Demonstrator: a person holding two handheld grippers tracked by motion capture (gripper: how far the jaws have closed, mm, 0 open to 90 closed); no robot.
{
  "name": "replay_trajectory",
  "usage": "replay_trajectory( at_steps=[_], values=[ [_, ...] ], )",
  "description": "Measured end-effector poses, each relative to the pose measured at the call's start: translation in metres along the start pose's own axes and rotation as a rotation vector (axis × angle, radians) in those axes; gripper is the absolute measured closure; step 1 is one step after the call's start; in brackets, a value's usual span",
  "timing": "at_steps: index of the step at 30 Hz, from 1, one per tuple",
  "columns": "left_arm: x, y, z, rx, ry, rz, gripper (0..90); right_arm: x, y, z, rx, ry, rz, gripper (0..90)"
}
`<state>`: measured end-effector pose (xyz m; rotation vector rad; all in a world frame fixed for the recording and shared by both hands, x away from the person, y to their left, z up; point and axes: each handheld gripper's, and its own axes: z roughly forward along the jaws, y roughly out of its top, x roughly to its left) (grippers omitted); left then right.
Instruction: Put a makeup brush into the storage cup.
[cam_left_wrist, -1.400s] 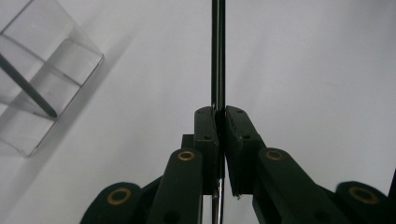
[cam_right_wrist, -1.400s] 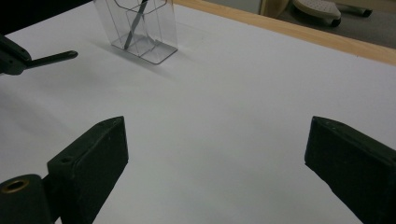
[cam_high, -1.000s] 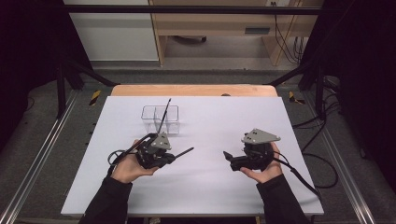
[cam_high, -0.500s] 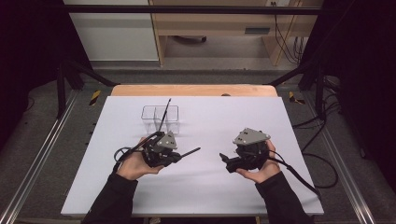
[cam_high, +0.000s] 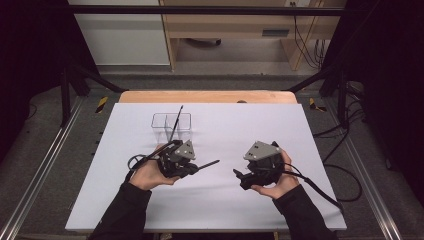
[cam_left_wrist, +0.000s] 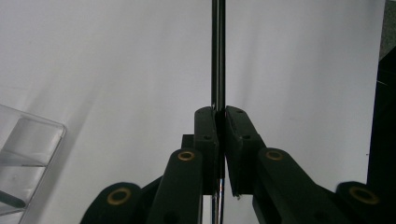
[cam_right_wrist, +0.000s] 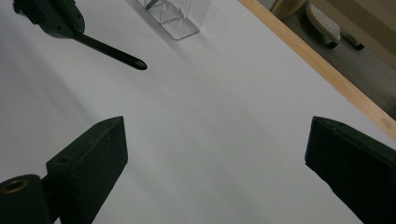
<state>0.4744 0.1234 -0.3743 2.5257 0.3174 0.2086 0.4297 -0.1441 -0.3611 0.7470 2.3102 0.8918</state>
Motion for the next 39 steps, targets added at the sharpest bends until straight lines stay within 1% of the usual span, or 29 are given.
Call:
replay_trajectory(
  at_steps=[8, 11, 14, 19, 22, 27, 32, 36, 39],
  values=[
    [-0.001, 0.007, 0.0, -0.007, -0.008, 0.008, 83.3, 0.006, 0.004, -0.001, -0.006, -0.01, -0.052, 6.2],
    [-0.002, 0.01, 0.0, 0.002, -0.008, 0.019, 83.3, 0.008, 0.004, -0.002, -0.013, -0.016, -0.067, 6.4],
    [-0.001, 0.012, -0.001, 0.001, -0.008, 0.019, 83.2, 0.01, 0.005, -0.003, -0.017, -0.027, -0.089, 6.5],
    [-0.003, 0.018, -0.002, 0.002, -0.012, 0.032, 83.2, 0.016, 0.005, -0.005, -0.013, -0.041, -0.15, 6.9],
    [-0.003, 0.02, -0.003, -0.001, -0.013, 0.04, 83.2, 0.018, 0.005, -0.004, -0.008, -0.044, -0.178, 7.2],
    [-0.004, 0.022, -0.003, -0.002, -0.021, 0.051, 83.3, 0.02, 0.007, -0.005, -0.011, -0.041, -0.196, 8.0],
    [-0.004, 0.022, -0.003, -0.013, -0.028, 0.065, 83.3, 0.024, 0.009, -0.004, 0.006, -0.042, -0.229, 8.3],
    [-0.005, 0.024, -0.004, -0.008, -0.034, 0.073, 83.3, 0.026, 0.01, -0.003, 0.015, -0.037, -0.252, 8.7],
    [-0.006, 0.027, -0.005, -0.011, -0.042, 0.081, 83.3, 0.027, 0.011, -0.002, 0.015, -0.027, -0.252, 8.8]
  ],
)
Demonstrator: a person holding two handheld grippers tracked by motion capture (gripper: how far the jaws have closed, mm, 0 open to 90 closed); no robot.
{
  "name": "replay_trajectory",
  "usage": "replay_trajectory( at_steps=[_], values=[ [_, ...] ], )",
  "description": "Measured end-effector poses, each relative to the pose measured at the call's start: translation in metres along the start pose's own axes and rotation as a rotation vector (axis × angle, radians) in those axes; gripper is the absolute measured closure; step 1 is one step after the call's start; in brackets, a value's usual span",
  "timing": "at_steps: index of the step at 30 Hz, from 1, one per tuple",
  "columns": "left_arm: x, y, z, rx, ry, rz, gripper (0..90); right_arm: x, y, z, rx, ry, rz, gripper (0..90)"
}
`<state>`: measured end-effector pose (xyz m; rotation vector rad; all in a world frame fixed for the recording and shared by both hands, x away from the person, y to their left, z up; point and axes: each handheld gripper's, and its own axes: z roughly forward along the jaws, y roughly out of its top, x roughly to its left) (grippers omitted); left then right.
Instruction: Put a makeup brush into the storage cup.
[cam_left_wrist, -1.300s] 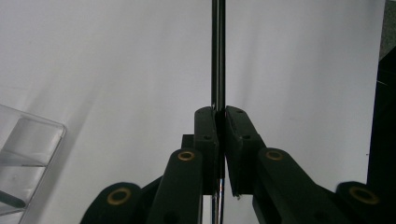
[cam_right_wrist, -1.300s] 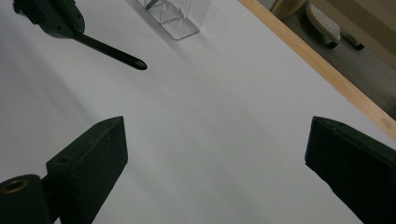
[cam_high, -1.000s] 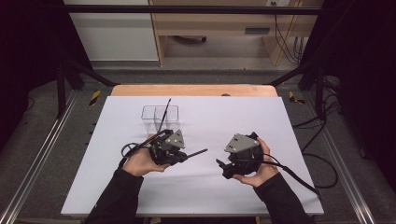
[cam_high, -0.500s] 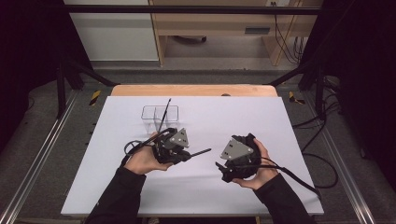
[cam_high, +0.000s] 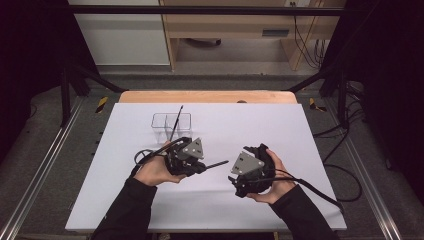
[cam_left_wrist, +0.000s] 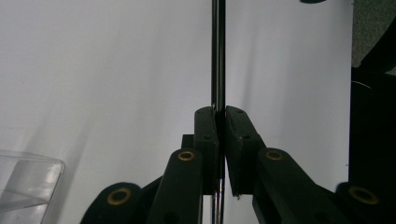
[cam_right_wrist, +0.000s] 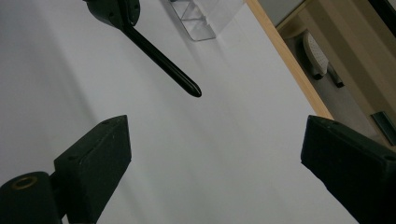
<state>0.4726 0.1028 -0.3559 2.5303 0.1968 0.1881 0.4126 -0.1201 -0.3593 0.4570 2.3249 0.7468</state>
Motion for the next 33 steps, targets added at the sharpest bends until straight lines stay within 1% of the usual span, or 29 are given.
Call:
replay_trajectory(
  at_steps=[5, 6, 10, 18, 20, 21, 27, 33],
  values=[
    [-0.002, 0.005, 0.0, 0.001, -0.015, 0.016, 83.3, 0.001, 0.0, 0.001, -0.003, 0.008, -0.013, 9.4],
    [-0.002, 0.005, 0.001, -0.002, -0.016, 0.013, 83.3, 0.002, 0.001, 0.001, -0.001, 0.009, -0.02, 9.4],
    [-0.004, 0.009, 0.001, 0.003, -0.026, 0.028, 83.3, 0.005, 0.001, 0.001, 0.004, 0.01, -0.052, 9.6],
    [-0.006, 0.014, 0.002, 0.0, -0.036, 0.044, 83.3, 0.009, 0.005, 0.003, 0.002, 0.027, -0.071, 11.1],
    [-0.006, 0.014, 0.002, -0.001, -0.04, 0.046, 83.3, 0.009, 0.006, 0.004, 0.006, 0.029, -0.087, 11.8],
    [-0.006, 0.015, 0.002, 0.001, -0.043, 0.047, 83.3, 0.01, 0.006, 0.004, 0.007, 0.031, -0.084, 12.0],
    [-0.01, 0.019, 0.004, 0.007, -0.049, 0.068, 83.3, 0.012, 0.008, 0.006, 0.016, 0.035, -0.118, 15.7],
    [-0.011, 0.024, 0.005, 0.02, -0.058, 0.077, 83.3, 0.015, 0.008, 0.007, 0.029, 0.038, -0.154, 18.9]
  ],
)
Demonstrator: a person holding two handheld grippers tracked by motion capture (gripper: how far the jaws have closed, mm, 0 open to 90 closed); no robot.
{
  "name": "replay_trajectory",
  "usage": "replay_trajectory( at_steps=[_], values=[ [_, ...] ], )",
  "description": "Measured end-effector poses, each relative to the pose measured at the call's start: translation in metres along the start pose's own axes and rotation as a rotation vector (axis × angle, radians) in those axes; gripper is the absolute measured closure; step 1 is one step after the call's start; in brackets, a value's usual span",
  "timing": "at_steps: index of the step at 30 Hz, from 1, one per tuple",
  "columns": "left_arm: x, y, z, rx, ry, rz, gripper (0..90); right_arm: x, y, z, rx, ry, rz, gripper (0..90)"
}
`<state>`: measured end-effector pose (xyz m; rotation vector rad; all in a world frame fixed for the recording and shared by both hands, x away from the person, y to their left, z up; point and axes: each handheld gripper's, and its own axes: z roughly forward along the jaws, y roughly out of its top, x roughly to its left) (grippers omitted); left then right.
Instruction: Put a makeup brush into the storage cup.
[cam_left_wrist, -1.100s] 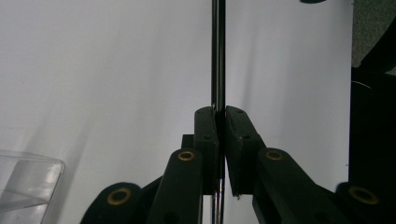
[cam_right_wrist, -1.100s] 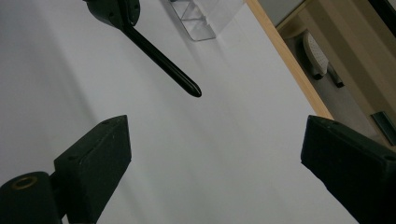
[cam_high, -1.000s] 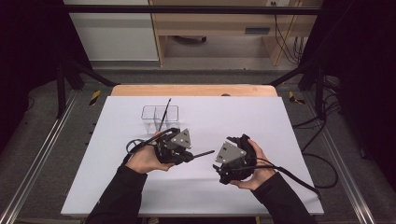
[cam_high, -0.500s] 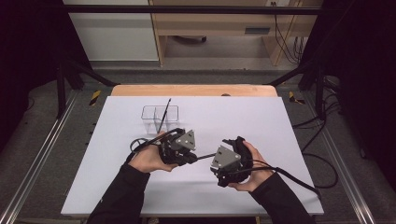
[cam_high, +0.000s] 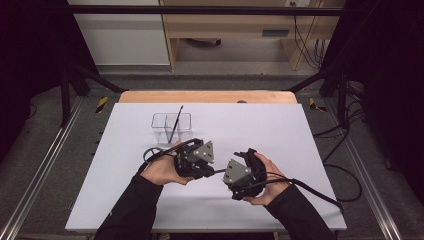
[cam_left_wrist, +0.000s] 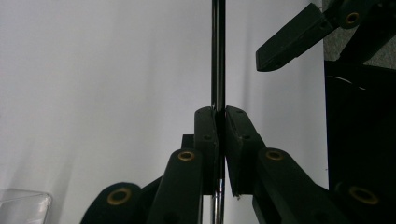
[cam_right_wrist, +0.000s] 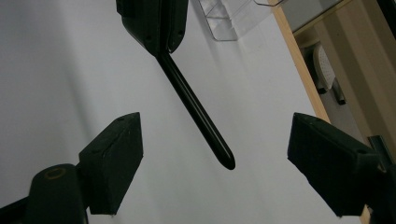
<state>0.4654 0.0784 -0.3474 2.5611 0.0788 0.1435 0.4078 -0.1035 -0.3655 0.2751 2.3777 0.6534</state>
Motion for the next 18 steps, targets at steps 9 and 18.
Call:
replay_trajectory(
  at_steps=[9, 18],
  values=[
    [0.0, 0.0035, 0.0041, 0.024, -0.016, -0.004, 83.3, 0.0027, 0.0001, 0.0019, 0.026, -0.003, -0.049, 24.1],
    [0.0016, 0.0046, 0.0064, 0.04, -0.021, 0.004, 83.3, 0.0066, 0.0019, 0.0049, 0.048, -0.004, -0.106, 28.8]
  ],
)
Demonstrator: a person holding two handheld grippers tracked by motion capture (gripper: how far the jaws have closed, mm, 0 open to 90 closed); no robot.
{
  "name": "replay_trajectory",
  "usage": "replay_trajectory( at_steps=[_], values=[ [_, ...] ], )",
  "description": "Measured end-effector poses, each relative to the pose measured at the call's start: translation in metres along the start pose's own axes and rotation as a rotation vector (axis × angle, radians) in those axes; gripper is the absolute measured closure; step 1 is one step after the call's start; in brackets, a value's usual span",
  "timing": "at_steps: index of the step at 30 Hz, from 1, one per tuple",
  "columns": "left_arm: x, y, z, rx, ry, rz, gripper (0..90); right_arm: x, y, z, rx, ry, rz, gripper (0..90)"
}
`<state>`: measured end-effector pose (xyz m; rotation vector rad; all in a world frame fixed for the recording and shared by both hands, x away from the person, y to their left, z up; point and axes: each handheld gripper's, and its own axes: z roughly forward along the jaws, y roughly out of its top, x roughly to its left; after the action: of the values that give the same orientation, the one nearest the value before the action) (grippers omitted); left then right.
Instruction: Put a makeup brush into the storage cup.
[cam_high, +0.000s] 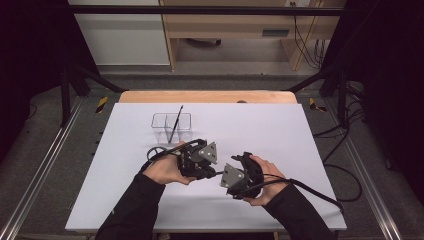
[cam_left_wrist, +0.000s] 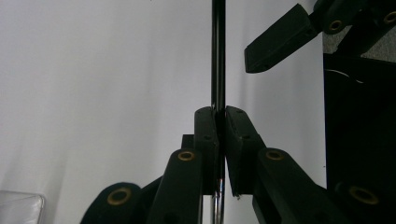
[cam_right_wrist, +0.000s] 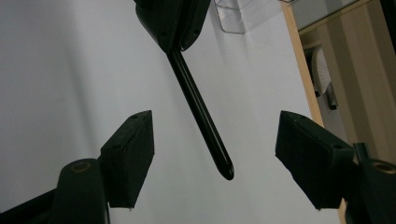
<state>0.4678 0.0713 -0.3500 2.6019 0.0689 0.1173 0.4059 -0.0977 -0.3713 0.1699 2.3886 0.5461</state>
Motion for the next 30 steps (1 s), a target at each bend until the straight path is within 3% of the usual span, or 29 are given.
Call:
replay_trajectory(
  at_steps=[9, 18, 30],
  values=[
    [-0.001, 0.001, 0.002, 0.0, -0.003, 0.0, 83.3, 0.002, 0.005, 0.003, 0.011, -0.002, -0.067, 35.3],
    [-0.001, 0.001, 0.002, 0.003, -0.004, -0.002, 83.3, 0.004, 0.009, 0.005, 0.013, 0.04, -0.103, 39.2],
    [-0.002, 0.002, 0.003, 0.017, -0.005, 0.001, 83.3, 0.006, 0.016, 0.007, 0.027, 0.047, -0.159, 49.4]
  ],
)
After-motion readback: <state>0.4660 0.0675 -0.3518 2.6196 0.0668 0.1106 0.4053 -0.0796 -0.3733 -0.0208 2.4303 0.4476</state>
